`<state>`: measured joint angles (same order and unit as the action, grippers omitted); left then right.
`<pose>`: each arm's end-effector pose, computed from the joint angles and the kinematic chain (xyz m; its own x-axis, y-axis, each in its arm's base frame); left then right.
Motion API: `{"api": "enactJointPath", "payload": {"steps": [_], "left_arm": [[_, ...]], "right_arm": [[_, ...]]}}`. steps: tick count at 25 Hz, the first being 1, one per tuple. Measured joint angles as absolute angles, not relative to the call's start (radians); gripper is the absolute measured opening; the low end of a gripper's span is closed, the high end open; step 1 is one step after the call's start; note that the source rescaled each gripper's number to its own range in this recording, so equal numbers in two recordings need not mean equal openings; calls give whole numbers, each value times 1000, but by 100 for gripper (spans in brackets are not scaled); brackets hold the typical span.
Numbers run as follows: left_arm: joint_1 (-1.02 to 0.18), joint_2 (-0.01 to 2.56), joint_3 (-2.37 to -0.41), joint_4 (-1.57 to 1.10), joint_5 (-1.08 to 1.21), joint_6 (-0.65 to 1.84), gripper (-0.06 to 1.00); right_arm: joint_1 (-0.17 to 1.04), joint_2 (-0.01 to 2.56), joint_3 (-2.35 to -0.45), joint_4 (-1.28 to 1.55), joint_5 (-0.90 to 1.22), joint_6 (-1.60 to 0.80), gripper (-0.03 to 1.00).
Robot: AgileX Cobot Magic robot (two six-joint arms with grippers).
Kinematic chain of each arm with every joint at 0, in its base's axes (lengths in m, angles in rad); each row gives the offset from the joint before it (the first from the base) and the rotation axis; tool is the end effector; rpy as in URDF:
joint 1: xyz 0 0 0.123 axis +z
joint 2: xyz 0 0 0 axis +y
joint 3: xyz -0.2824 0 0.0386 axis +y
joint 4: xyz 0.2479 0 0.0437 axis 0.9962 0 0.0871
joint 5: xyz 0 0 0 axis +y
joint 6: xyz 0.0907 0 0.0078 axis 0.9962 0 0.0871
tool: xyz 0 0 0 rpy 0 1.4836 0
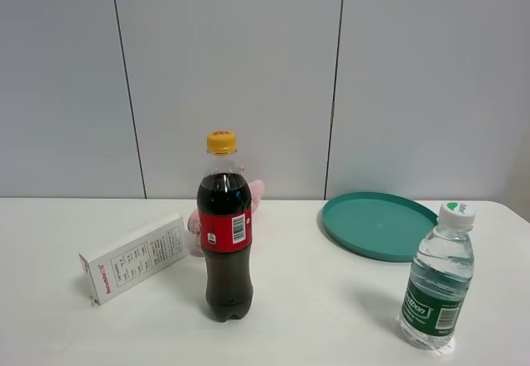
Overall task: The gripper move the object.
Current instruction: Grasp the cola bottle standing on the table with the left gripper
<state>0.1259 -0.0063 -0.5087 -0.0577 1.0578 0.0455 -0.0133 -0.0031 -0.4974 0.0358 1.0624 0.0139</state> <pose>-0.0062 -0.0054 0.2799 -0.4372 -0.0381 -0.8986 -0.0731 0.9973 -0.0067 -0.0051 0.0029 0.2763 -0.4570 0.0374 -0.8887 -0.0002 0.9991 0.0421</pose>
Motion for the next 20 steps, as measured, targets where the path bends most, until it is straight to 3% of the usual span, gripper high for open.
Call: {"api": "enactJointPath", "payload": {"steps": [1,20], "left_arm": [[126,-6,-509,-58,1058,45,58],[126,-6,-509,-58,1058,45,58]], "right_arm": [[-13,-3,-497,36,1062,14,100],[-13,-3,-497,36,1062,14,100]]}}
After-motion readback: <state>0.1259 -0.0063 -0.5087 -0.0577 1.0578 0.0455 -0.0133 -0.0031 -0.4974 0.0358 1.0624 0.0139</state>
